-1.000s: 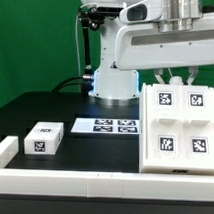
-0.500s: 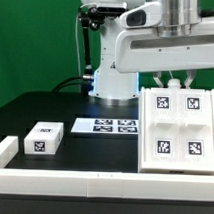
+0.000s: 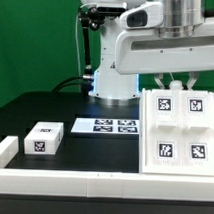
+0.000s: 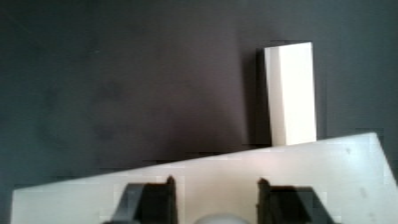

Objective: Assemble cabinet

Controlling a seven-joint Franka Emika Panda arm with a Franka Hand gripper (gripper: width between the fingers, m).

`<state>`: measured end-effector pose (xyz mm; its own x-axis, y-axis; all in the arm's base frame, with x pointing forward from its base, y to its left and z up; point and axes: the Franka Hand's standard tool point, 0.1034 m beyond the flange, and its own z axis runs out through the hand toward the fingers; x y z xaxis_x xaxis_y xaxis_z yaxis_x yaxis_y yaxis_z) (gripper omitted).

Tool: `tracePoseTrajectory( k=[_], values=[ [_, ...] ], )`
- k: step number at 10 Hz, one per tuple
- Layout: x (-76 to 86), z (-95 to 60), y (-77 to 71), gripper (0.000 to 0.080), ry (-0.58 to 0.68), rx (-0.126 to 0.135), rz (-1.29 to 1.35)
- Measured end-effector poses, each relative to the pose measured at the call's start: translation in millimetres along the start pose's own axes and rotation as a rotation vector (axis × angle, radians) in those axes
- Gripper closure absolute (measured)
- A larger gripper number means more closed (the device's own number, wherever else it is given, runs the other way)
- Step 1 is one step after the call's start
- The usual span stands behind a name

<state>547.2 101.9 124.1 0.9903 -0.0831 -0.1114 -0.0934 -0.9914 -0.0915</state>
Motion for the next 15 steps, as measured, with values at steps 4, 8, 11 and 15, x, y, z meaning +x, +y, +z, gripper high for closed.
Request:
tracePoseTrajectory(
  k=[4,8,11,15],
  values=[
    [-1.4,1.5,0.6,0.0586,0.013,-0.001,0.003],
    [-4.6,-14.9,0.8,0.0586,-0.087,-0.002,0.009],
    [9.2,-6.8,0.1,0.0586,-0.107,-0.005,0.010],
    [20.2,-11.9,-3.0,0.0586,-0.124,-0.006,0.010]
  ],
)
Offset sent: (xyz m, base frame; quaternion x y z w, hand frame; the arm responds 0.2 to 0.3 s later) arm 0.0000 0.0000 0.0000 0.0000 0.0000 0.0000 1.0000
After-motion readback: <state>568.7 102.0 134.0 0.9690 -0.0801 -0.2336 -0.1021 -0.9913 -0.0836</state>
